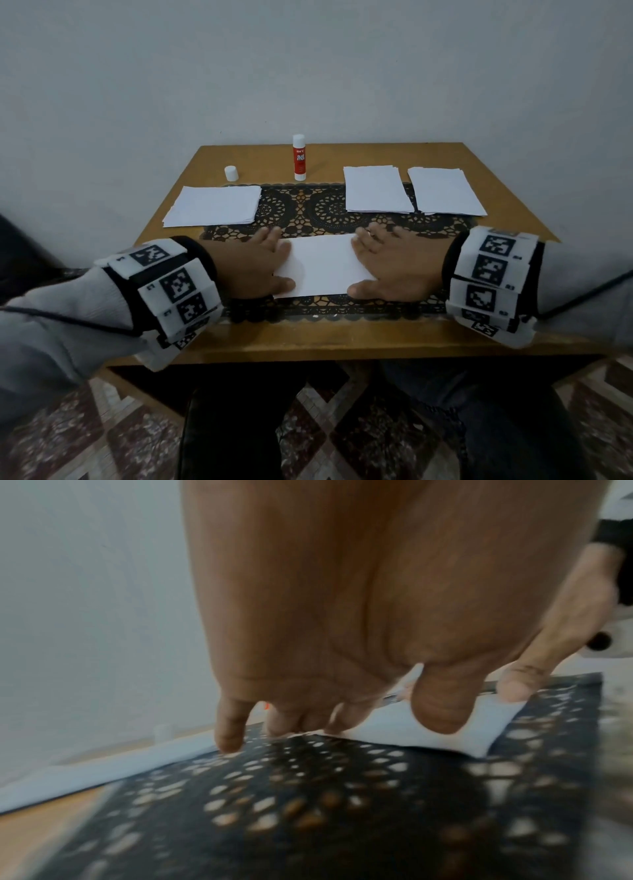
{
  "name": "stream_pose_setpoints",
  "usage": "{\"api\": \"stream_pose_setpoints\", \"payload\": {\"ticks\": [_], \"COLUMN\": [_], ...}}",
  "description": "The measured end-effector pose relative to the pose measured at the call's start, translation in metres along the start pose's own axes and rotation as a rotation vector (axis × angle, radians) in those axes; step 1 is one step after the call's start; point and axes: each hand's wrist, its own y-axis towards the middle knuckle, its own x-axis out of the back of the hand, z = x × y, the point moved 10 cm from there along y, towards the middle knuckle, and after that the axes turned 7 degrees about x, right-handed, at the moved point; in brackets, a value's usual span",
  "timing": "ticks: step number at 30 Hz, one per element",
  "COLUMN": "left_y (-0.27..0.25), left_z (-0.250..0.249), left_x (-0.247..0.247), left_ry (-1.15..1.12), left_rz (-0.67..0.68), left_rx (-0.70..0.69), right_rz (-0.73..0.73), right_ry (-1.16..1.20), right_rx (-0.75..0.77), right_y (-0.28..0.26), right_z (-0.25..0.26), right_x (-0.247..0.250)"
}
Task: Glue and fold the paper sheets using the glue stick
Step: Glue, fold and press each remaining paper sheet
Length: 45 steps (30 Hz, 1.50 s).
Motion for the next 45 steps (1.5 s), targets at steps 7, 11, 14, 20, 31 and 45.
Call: {"api": "stream_pose_setpoints", "payload": {"ticks": [7, 11, 14, 20, 31, 45], "left_y": [-0.02, -0.034, -0.046, -0.035, 0.013, 0.031], "left_z": [-0.028, -0.014, -0.042, -0.032, -0.014, 0.019], "left_x": [-0.019, -0.027, -0.031, -0.03, 0.015, 0.055], "left_ry": [0.049, 0.01, 0.029, 0.003, -0.111, -0.263], "left_rz": [0.025, 0.044, 0.009, -0.025, -0.113, -0.427], "left_rx": [-0.138, -0.098, -0.168, -0.149, -0.052, 0.054], "right_rz": [0.087, 0.103, 0.075, 0.075, -0.032, 0.059], "right_ry": [0.036, 0.043, 0.013, 0.079, 0.161, 0.206], "right_rx": [0.068, 0.036, 0.125, 0.128, 0.005, -0.223], "right_y": [-0.014, -0.031, -0.039, -0.036, 0.01, -0.002], "right_z": [0.017, 0.005, 0.034, 0.036, 0.013, 0.006], "right_x": [-0.018, -0.025, -0.021, -0.03, 0.012, 0.009]}}
